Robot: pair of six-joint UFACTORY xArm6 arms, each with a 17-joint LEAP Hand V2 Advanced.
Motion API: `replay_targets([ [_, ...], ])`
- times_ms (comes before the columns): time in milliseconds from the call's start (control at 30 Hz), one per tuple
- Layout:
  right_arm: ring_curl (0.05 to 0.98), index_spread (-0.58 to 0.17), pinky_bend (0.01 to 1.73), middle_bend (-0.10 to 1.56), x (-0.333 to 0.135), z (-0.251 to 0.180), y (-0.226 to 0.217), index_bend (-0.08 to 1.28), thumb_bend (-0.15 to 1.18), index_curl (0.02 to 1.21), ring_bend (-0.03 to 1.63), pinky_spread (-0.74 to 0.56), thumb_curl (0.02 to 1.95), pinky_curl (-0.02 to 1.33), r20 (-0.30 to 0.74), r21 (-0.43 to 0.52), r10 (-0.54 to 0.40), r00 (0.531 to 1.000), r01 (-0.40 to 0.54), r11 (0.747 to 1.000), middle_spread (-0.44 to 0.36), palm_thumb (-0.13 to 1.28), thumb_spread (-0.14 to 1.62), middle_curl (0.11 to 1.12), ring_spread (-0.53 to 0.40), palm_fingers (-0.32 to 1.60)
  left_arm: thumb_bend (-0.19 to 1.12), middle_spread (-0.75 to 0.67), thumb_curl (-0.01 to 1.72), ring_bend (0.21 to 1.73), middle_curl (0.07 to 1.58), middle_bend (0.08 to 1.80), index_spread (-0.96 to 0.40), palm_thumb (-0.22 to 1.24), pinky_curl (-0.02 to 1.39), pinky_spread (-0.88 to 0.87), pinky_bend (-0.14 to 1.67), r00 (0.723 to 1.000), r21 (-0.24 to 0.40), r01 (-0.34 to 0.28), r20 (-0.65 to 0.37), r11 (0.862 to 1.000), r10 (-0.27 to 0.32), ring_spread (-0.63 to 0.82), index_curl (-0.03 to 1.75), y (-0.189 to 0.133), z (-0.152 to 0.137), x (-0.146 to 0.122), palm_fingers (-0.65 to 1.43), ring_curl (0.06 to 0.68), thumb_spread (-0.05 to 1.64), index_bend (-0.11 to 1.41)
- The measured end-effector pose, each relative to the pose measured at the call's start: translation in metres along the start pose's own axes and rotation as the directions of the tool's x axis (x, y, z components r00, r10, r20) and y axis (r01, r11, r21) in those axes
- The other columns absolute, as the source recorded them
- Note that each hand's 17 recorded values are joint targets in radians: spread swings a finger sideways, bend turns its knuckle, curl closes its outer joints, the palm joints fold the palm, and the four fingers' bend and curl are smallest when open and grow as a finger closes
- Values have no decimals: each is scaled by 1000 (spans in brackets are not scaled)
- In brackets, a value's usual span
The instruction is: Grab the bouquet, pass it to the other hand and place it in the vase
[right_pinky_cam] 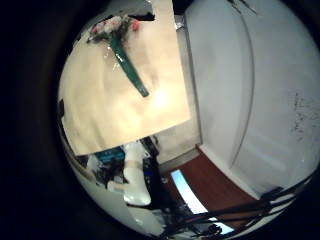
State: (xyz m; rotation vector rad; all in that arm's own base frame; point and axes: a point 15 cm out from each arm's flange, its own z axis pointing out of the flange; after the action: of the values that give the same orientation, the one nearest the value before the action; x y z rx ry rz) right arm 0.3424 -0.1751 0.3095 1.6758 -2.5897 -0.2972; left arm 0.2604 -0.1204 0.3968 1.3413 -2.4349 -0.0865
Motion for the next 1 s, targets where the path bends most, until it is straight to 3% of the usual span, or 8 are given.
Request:
replay_targets([
  [300, 372, -177, 705, 450, 12, 78, -13, 194, -15, 310, 926, 56, 333, 314, 16, 7, 81, 997, -81, 997, 15, 369, 1151, 410, -117, 540, -19, 309, 299, 493, 321, 189, 4, 299, 170, 605, 380, 1000, -30, -23, -6, 999, 22, 525, 346, 3, 11, -4, 97, 210, 1161, 178],
  [667, 373, -171, 719, 492, 30, 117, -55, 195, -25, 360, 967, 1, 336, 265, 21, 54, 188, 982, -189, 981, 27, 357, 1127, 429, -130, 551, -21, 309, 297, 494, 322, 190, -1, 294, 168, 609, 373, 999, -65, -26, -23, 998, 25, 525, 348, 6, 26, -6, 97, 208, 1163, 176],
  [833, 372, -170, 737, 505, 30, 145, -49, 196, -23, 381, 977, -7, 338, 245, 17, -7, 201, 980, -201, 980, 32, 354, 1123, 437, -131, 547, -19, 309, 295, 493, 322, 188, -1, 292, 166, 609, 371, 999, -65, -31, -18, 997, 30, 525, 350, 3, 25, -6, 100, 206, 1165, 179],
  [1000, 368, -169, 743, 532, 33, 152, -59, 203, -25, 399, 982, -11, 335, 220, 14, 30, 203, 979, -204, 979, 32, 347, 1123, 447, -131, 557, -19, 309, 294, 493, 319, 186, -1, 292, 168, 608, 372, 999, -62, -40, -21, 997, 39, 524, 354, -3, 22, -5, 103, 204, 1165, 180],
])
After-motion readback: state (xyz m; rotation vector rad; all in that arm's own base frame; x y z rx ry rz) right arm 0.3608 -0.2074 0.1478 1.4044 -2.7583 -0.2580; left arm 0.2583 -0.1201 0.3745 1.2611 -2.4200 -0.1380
